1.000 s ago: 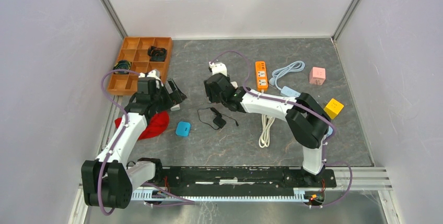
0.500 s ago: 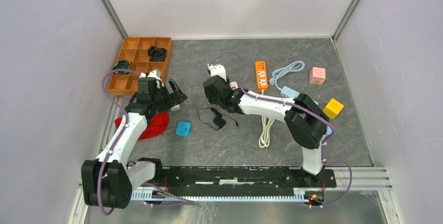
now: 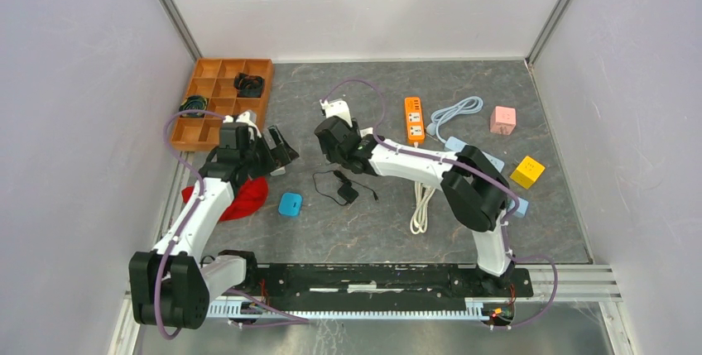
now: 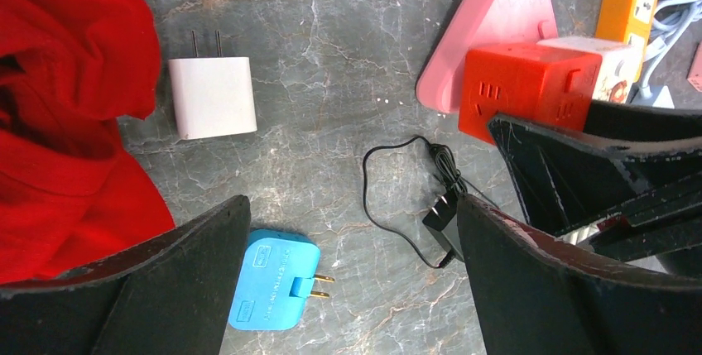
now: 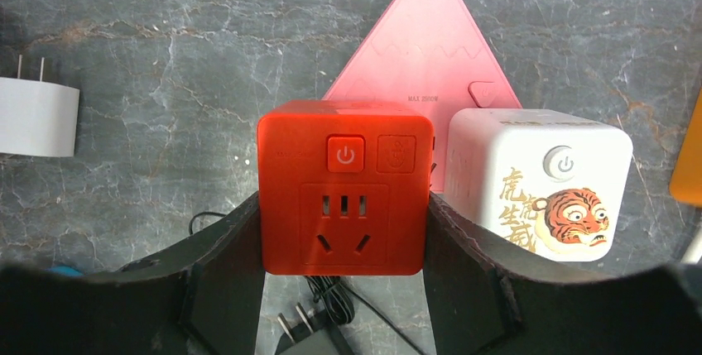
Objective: Insert the plug
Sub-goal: Insert the plug into the socket.
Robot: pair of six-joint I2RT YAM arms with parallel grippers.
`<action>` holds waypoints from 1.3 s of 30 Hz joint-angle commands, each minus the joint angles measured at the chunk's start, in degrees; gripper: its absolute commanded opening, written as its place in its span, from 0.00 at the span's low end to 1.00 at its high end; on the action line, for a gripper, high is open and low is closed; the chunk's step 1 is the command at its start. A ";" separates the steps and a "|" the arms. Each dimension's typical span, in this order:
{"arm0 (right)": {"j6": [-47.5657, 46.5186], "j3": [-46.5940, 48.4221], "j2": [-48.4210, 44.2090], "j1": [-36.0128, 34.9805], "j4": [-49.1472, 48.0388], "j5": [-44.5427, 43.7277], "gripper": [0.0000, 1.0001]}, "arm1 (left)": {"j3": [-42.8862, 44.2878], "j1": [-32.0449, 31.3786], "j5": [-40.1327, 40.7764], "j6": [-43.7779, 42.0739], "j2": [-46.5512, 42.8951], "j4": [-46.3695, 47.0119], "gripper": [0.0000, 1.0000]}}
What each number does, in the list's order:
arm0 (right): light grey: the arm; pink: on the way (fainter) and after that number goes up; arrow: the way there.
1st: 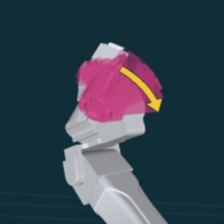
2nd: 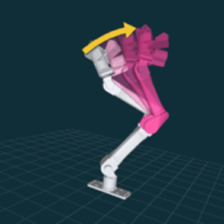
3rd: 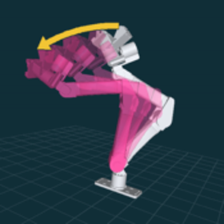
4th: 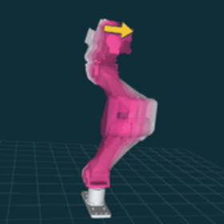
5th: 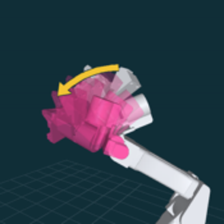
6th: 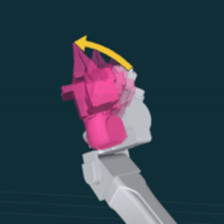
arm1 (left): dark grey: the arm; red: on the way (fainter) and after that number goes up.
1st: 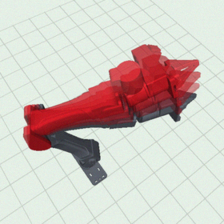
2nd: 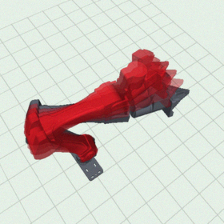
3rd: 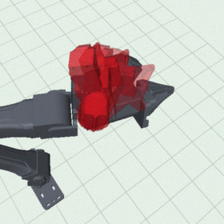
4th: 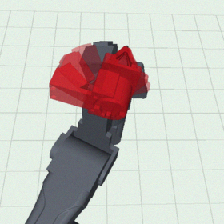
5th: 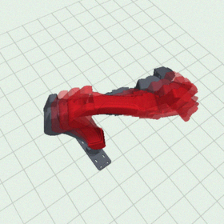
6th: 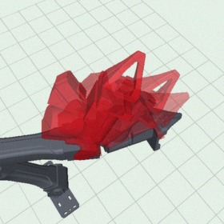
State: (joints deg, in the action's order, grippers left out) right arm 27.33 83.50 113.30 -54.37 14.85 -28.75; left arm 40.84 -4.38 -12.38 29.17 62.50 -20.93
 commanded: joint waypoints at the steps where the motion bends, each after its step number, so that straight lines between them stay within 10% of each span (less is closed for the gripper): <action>1: -1.53 5.25 5.02 0.27 4.03 0.35 0.30 | -0.32 -0.28 -1.93 -3.19 0.81 1.12 1.00; 39: -6.83 7.78 14.67 2.90 8.98 8.00 0.28 | 0.20 -0.36 -3.07 -3.05 4.36 0.15 0.99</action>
State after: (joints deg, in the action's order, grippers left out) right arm 20.71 94.08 123.02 -52.36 14.13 -24.84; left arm 40.82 -4.62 -15.07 29.08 66.28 -20.99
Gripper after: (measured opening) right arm 0.653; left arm 0.993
